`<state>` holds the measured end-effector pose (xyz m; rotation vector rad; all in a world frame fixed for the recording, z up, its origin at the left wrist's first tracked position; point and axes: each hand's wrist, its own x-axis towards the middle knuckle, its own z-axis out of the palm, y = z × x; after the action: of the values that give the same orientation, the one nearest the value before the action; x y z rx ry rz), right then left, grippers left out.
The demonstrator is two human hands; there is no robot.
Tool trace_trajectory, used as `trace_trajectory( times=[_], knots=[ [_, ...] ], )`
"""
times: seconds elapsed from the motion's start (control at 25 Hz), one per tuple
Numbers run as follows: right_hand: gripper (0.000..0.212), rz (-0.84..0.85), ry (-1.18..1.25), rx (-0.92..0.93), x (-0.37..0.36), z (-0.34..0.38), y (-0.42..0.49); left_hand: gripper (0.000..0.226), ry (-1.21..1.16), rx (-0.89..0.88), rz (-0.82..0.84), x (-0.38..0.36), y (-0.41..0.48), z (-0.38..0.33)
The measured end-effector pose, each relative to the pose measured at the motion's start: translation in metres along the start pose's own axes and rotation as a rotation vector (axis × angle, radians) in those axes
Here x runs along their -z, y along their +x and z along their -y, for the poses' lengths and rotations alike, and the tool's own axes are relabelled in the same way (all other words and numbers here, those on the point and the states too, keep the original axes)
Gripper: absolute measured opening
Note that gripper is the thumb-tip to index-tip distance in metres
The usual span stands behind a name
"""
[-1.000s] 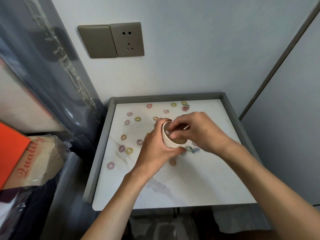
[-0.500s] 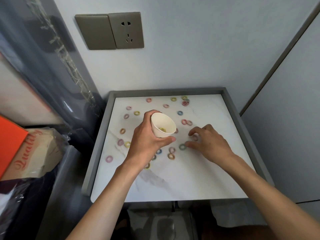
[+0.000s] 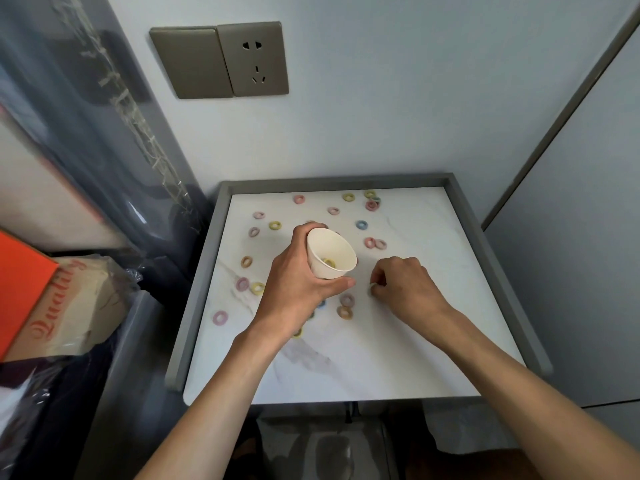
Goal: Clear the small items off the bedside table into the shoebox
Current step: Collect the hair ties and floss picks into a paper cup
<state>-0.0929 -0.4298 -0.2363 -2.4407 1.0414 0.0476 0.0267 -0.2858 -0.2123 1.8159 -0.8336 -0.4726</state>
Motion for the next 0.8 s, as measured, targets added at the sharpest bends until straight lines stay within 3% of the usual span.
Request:
trace_trajectory(
  times=[0.08,0.2,0.28,0.36,0.6,0.8],
  knots=[
    [0.008,0.001,0.025,0.002,0.003,0.002,0.000,0.072,0.011,0.009,0.005,0.001,-0.001,-0.001],
    [0.010,-0.170,0.363,0.031,0.025,0.010,0.000,0.073,0.020,0.010,0.018,0.002,-0.002,-0.001],
    [0.011,-0.279,0.609,0.127,0.044,0.021,-0.001,0.073,0.041,0.005,0.015,0.001,-0.003,-0.003],
    [0.012,-0.254,0.751,0.261,0.053,0.035,-0.003,0.074,0.066,0.006,0.027,-0.001,-0.003,-0.005],
    [0.026,-0.053,0.503,0.503,0.042,0.052,-0.011,0.077,0.065,0.021,0.026,-0.002,-0.002,-0.006],
    [0.022,-0.295,0.585,0.446,0.043,0.034,0.002,0.071,0.002,0.038,-0.006,0.001,0.000,-0.007]
  ],
)
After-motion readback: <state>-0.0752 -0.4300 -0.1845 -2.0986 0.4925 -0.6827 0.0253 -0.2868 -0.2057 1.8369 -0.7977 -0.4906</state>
